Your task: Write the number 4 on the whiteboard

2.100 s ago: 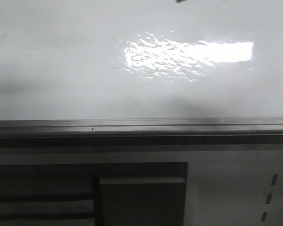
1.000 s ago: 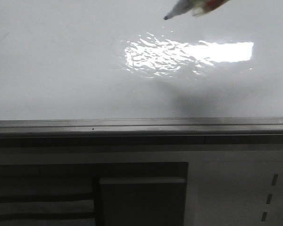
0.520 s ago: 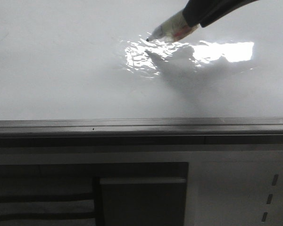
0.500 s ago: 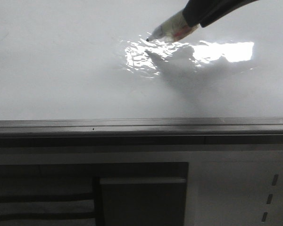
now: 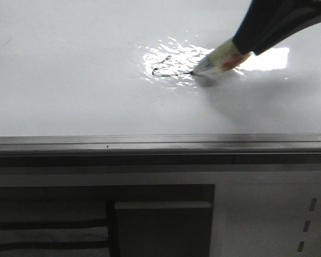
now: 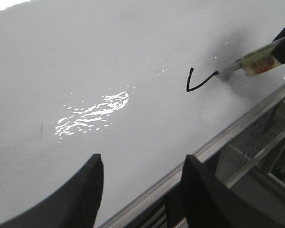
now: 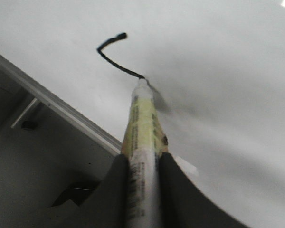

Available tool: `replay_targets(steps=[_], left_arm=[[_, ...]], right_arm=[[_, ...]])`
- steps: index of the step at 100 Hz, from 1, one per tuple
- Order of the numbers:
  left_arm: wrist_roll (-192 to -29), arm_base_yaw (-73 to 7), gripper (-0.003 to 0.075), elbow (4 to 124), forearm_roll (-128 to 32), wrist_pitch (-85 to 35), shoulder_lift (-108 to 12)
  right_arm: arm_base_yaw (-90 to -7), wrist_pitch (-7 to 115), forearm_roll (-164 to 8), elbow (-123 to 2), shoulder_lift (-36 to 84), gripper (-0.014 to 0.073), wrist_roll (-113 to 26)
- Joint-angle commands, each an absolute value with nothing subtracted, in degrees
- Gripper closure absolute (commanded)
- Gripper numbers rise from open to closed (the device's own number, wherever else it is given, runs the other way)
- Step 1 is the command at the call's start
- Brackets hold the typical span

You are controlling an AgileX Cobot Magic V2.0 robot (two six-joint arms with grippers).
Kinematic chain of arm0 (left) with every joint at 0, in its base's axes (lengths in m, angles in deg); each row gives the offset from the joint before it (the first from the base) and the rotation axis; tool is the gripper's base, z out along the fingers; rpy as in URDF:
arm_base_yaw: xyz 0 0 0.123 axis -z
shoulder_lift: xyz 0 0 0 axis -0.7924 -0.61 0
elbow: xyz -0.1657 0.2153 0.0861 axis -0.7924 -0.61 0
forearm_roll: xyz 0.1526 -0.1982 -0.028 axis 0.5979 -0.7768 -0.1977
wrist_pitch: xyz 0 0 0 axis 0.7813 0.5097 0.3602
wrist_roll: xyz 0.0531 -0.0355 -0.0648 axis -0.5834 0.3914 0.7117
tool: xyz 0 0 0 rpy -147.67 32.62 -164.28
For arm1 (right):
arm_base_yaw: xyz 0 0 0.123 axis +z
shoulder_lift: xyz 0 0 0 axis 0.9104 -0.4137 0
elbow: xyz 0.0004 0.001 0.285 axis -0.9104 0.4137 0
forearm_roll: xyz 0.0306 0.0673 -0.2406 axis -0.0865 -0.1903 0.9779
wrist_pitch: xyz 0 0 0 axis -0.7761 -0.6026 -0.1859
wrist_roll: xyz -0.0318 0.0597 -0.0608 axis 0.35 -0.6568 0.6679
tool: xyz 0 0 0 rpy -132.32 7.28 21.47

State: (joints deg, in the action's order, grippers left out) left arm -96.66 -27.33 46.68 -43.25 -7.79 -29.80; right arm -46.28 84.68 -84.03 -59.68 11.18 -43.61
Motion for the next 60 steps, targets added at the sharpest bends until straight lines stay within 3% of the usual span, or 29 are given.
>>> replay_targets(steps=[1, 21, 40, 60], left_arm=[[-96.1, -27.6, 0.0374, 48.2, -44.7, -12.9, -29.8], [-96.1, -27.6, 0.0374, 48.2, -44.7, -13.2, -29.8], [-96.1, -27.6, 0.0374, 48.2, -44.7, -13.4, -29.8], [-96.1, -27.6, 0.0374, 48.2, -44.7, -11.1, -29.8]], right_arm=[[-47.2, 81.9, -83.7, -60.8, 13.9, 0.0643, -44.1], [-40.7, 75.1, -84.4, -61.0, 14.4, 0.0643, -43.5], [-41.3, 72.6, -82.3, -61.0, 11.3, 0.0643, -43.5], [-41.0, 85.1, -82.5, -61.0, 7.6, 0.0643, -41.6]])
